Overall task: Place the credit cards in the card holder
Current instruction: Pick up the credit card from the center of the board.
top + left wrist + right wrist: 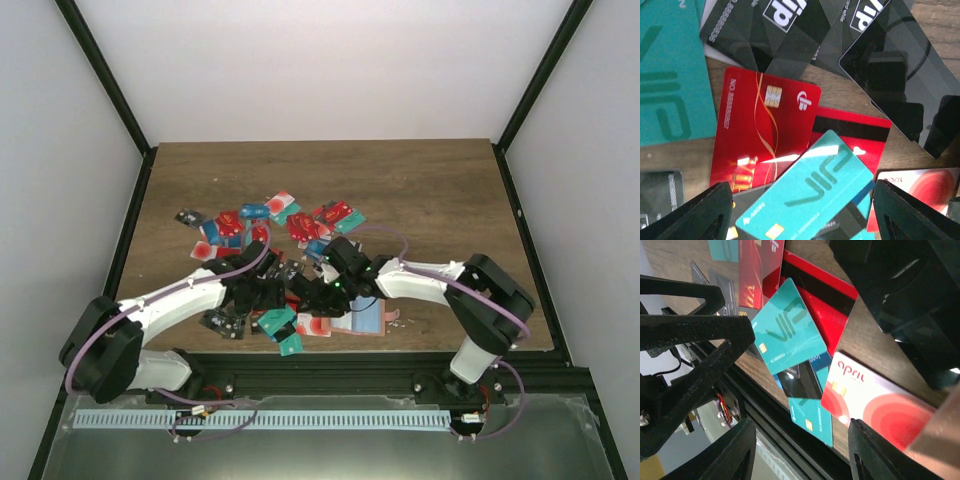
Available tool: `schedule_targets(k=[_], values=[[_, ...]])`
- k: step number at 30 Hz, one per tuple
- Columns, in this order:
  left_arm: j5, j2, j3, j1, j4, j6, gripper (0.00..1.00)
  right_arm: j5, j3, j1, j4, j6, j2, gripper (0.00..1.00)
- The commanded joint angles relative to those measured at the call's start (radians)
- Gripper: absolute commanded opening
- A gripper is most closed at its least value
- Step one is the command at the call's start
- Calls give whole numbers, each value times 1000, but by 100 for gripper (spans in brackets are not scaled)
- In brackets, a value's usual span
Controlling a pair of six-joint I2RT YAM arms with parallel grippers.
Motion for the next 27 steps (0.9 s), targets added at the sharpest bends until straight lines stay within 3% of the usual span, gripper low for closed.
schedule_targets(k=[1,11,20,27], values=[[93,42,-21,44,79,90,78,-36,51,4,92,52,56,52],[172,86,-115,55,123,50,73,-66,94,37,132,109,208,52],[325,-49,-240,44,213,-82,70,-85,192,37,141,79,353,51],[406,-123,-301,44,315,-129,67,-100,152,37,190,81,342,50]])
